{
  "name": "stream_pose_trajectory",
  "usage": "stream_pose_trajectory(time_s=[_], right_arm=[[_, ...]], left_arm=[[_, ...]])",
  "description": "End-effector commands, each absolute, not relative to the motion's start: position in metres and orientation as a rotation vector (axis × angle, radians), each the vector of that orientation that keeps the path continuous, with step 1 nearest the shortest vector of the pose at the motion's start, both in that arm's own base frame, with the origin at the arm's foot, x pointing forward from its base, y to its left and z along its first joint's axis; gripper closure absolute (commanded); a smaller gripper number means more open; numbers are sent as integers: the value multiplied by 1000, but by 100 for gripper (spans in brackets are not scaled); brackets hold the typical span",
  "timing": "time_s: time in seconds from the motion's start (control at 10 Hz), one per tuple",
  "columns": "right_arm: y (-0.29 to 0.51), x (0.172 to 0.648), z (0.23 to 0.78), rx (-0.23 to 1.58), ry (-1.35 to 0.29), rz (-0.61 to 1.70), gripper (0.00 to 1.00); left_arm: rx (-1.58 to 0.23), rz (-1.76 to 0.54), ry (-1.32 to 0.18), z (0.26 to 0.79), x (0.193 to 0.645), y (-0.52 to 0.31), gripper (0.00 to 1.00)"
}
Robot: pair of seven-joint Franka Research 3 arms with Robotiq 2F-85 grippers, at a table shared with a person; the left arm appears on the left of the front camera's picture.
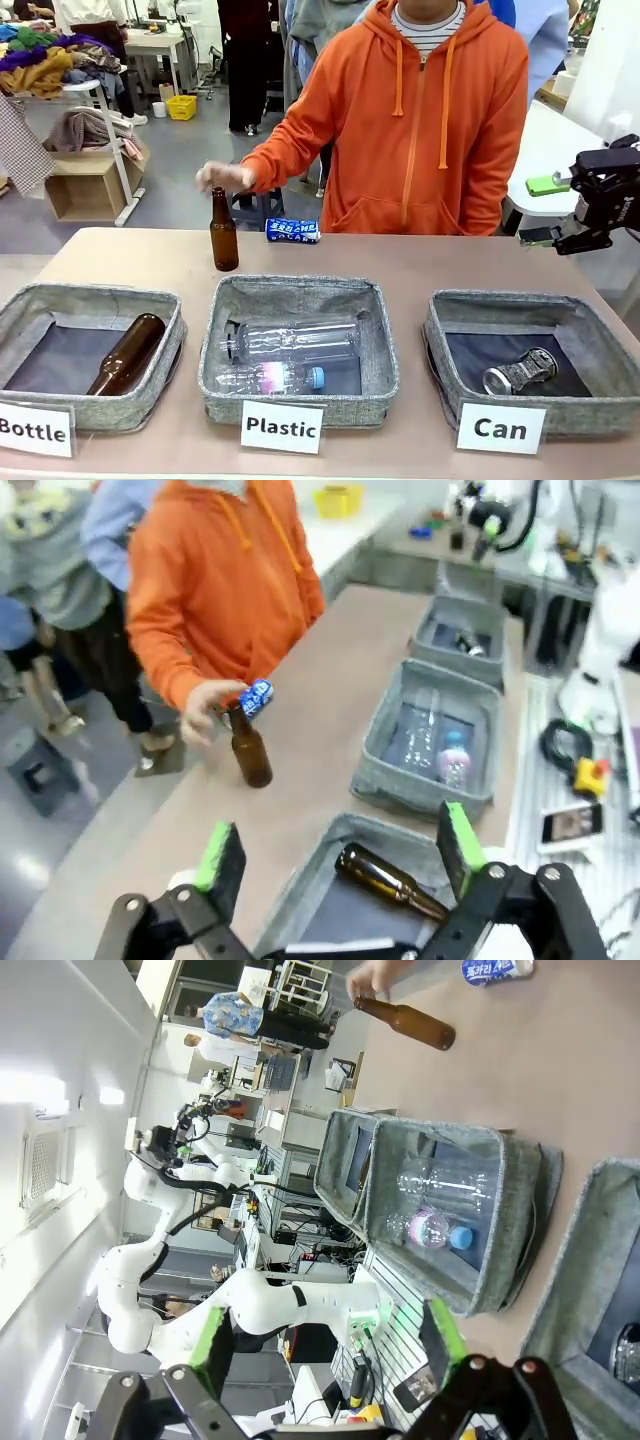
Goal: Sort the can waste into the basket.
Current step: Pick up the can waste from the table and place it in the right Fabric basket.
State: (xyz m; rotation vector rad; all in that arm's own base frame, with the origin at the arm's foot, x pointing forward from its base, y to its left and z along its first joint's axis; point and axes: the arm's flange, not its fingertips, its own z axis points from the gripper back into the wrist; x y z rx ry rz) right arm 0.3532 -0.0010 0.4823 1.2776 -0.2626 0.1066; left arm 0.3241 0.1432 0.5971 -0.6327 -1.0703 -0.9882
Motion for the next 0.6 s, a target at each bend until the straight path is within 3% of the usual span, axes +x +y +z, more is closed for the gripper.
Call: stream_pose_trajectory(time_s=[0.0, 0.3, 0.5], right_arm=[[1, 352, 484, 1300, -272, 98, 0], [1, 352, 484, 1300, -272, 98, 0], [1, 352, 484, 1300, -272, 98, 0]], left_arm=[[-706, -943, -1195, 576, 328, 150, 0], [-729, -960, -1132, 579, 359, 139, 0], [-670, -1132, -1066, 613, 384, 103, 0]])
